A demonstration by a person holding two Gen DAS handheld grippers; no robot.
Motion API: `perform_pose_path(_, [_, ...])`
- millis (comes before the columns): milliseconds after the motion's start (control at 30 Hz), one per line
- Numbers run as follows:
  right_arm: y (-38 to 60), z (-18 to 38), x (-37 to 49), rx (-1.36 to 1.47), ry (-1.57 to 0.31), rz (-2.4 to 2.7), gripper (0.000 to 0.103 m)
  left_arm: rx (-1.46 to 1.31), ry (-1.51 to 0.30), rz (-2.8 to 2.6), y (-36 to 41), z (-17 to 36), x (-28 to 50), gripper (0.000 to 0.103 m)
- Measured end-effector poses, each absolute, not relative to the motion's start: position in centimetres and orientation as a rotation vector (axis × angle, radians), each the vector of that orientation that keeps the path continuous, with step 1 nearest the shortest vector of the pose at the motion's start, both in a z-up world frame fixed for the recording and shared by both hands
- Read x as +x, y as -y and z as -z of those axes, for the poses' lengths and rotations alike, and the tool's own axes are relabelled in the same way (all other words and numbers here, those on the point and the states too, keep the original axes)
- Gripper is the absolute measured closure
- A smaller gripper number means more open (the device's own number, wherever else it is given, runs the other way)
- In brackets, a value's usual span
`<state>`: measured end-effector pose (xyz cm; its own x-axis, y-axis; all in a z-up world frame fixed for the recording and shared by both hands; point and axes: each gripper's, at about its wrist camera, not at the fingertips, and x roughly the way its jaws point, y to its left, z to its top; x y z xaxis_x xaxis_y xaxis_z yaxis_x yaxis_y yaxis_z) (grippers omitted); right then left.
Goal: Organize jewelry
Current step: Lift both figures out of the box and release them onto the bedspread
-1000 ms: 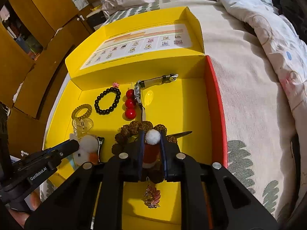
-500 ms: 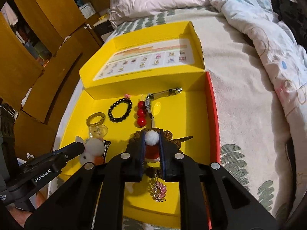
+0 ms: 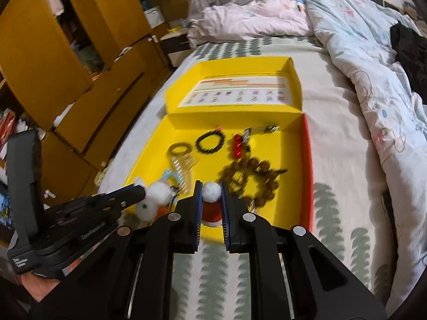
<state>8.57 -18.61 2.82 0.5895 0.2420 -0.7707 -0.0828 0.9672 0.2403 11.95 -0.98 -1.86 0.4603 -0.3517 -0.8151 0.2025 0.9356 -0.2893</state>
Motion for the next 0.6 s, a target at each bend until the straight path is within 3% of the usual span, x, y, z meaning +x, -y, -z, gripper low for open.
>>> perform_pose_path(300, [15.4,-1.2,3.2,0.145,-0.981,-0.222,0.089,-0.13,-1.008,0.346,0.0,1.2,7.2,0.097])
perform_pose_path(600, [14.7,3.6,1.6,0.167,-1.071,-0.221,0.089,-0.042,-1.104,0.324,0.9,5.4,5.4,0.097])
